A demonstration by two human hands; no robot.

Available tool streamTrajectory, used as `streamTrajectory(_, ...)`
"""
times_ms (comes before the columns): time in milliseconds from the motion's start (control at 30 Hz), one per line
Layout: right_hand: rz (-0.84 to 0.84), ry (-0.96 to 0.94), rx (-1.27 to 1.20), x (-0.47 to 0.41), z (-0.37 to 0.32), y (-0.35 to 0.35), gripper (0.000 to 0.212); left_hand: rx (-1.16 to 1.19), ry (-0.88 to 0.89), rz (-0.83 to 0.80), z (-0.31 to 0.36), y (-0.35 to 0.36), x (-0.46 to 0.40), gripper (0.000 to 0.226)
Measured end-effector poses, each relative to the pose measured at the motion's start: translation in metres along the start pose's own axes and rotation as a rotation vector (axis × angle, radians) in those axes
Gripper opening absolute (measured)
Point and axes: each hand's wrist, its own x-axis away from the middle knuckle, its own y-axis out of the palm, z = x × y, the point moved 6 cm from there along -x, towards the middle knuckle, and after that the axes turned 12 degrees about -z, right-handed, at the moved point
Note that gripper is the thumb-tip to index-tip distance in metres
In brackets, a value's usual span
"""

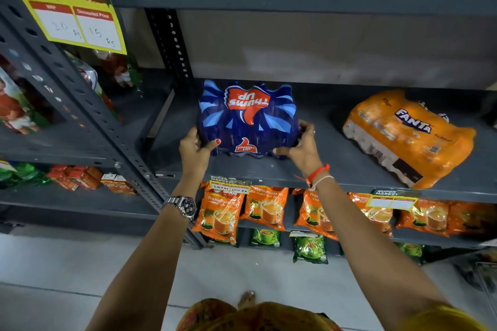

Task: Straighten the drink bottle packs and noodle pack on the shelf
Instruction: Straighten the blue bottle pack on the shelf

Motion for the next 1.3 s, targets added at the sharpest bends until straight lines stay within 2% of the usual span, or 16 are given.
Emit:
streamTrajectory(67, -0.050, 0.031, -0.288, -0.001, 0.002, -0.006, 0.073, 0.002, -0.002, 0.029, 0.005, 0.001, 0.005, 0.051)
streamTrajectory(133, -0.037, 0.029, -0.533, -0.006, -0.004, -0.019, 0.064, -0.026, 0.013, 0.142, 0.013, 0.003, 0.018, 0.062)
streamTrajectory(233, 0.000, 0.019, -0.494, -0.022, -0.020, -0.030, 0.071, 0.137, 0.027, 0.283, 0.018, 0.026, 0.054, 0.064)
streamTrajectory(333, -0.074, 0.051, -0.304, -0.036, -0.031, -0.016, 0.053, 0.374, -0.028, 0.111, 0.027, 0.073, 0.071, 0.067)
streamTrajectory(400, -0.104, 0.057, -0.303, -0.039, -0.031, -0.007, 0.035, 0.380, -0.075, 0.037, 0.036, 0.090, 0.068, 0.075)
streamTrajectory(467, -0.044, 0.044, -0.293, -0.038, -0.029, -0.009, 0.024, 0.375, -0.059, -0.004, 0.046, 0.094, 0.061, 0.081)
streamTrajectory(633, 0.148, -0.031, -0.307, -0.014, -0.021, -0.015, 0.023, 0.329, -0.164, -0.187, 0.047, 0.080, 0.022, 0.077)
streamTrajectory(733, 0.266, -0.100, -0.234, 0.011, -0.008, -0.006, 0.024, 0.310, -0.191, -0.323, 0.058, 0.071, -0.015, 0.055)
streamTrajectory(833, 0.346, -0.165, -0.077, 0.042, -0.002, 0.016, 0.011, 0.144, -0.225, -0.519, 0.068, 0.065, -0.039, 0.052)
streamTrajectory(933, 0.375, -0.216, 0.049, 0.064, -0.001, 0.051, 0.023, -0.023, -0.269, -0.635, 0.077, 0.053, -0.053, 0.045)
streamTrajectory(1033, 0.245, -0.289, 0.152, 0.068, -0.005, 0.083, 0.032, -0.086, -0.289, -0.463, 0.083, 0.029, -0.066, 0.036)
streamTrajectory(1100, 0.104, -0.328, 0.197, 0.060, -0.010, 0.091, 0.026, 0.037, -0.215, -0.146, 0.081, 0.005, -0.065, 0.032)
streamTrajectory(1133, 0.066, -0.335, 0.176, 0.054, -0.014, 0.089, 0.018, 0.112, -0.164, 0.075, 0.077, -0.008, -0.055, 0.030)
streamTrajectory(1200, 0.160, -0.356, 0.061, 0.040, -0.021, 0.069, 0.008, 0.177, -0.058, 0.457, 0.065, -0.021, -0.019, 0.024)
streamTrajectory(1233, 0.270, -0.368, 0.007, 0.031, -0.026, 0.053, 0.009, 0.185, -0.017, 0.520, 0.057, -0.015, 0.000, 0.020)
streamTrajectory(1300, 0.438, -0.343, -0.018, 0.008, -0.034, 0.022, 0.022, 0.199, 0.023, 0.416, 0.042, 0.015, 0.027, 0.014)
